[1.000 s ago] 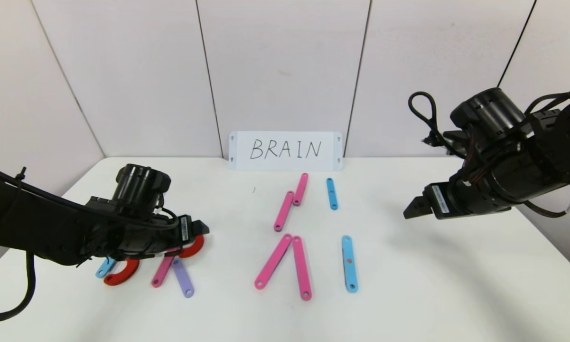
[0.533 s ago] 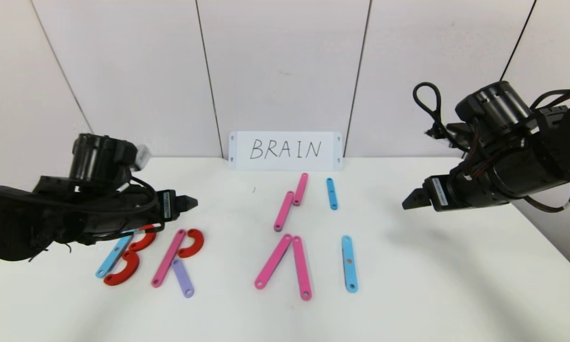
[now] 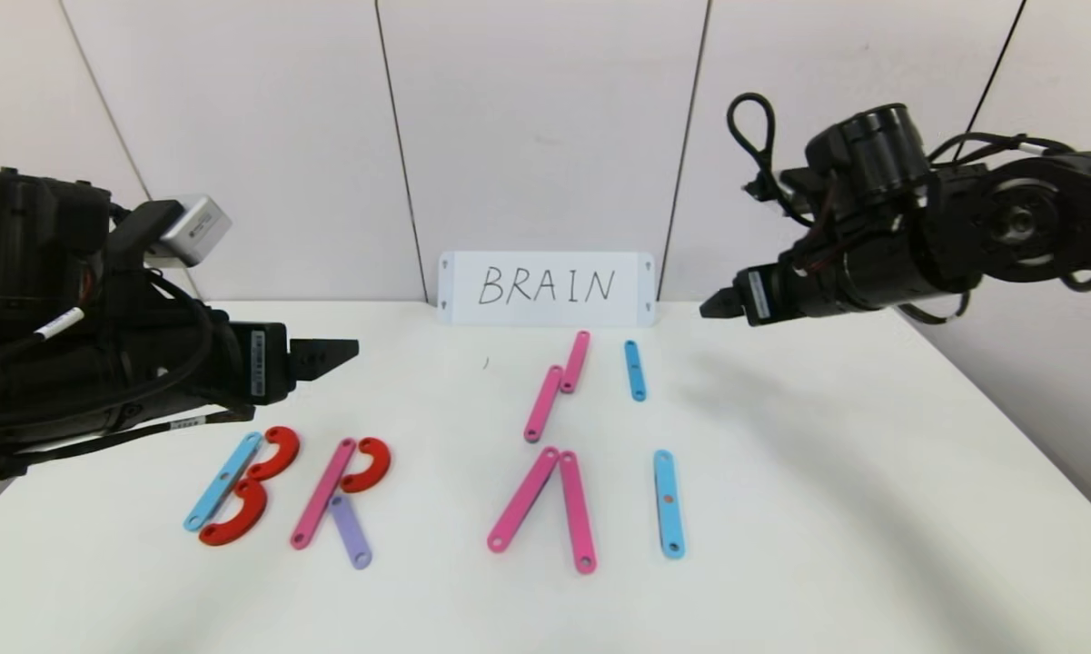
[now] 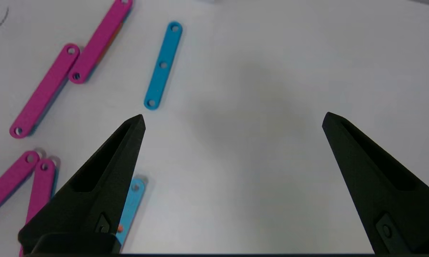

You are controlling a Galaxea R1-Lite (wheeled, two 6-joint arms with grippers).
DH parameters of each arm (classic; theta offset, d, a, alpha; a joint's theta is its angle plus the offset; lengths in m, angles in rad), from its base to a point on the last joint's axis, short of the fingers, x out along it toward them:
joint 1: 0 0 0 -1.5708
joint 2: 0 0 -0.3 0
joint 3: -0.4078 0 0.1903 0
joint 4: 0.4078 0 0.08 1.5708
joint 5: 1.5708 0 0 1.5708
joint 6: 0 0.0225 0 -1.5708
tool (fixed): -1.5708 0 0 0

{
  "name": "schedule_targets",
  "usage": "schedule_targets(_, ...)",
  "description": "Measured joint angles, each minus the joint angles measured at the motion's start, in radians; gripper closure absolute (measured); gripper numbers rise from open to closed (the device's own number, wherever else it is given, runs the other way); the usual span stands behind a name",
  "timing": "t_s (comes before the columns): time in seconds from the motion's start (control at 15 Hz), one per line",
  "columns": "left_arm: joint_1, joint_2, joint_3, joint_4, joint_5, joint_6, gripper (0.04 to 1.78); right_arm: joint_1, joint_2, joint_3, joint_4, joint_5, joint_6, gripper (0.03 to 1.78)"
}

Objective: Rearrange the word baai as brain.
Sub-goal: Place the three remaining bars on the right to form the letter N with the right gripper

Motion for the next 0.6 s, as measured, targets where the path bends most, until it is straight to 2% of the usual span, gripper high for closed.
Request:
schedule_targets(0.2, -0.008, -0.019, 0.008, 0.001, -0.032, 0.0, 0.09, 0.075, 0.154, -0.155, -0.003, -0.034, 0.01, 0.07)
schedule_targets(0.4, -0.009, -0.028, 0.008, 0.011, -0.033, 0.001, 0.09, 0.157, 0.283, -0.323, 0.001, -0.059, 0.096, 0.07)
schedule_targets(0.6, -0.009, -0.032, 0.005, 0.021, -0.036, 0.002, 0.09, 0.222, 0.345, -0.387, 0.009, -0.06, 0.15, 0.07)
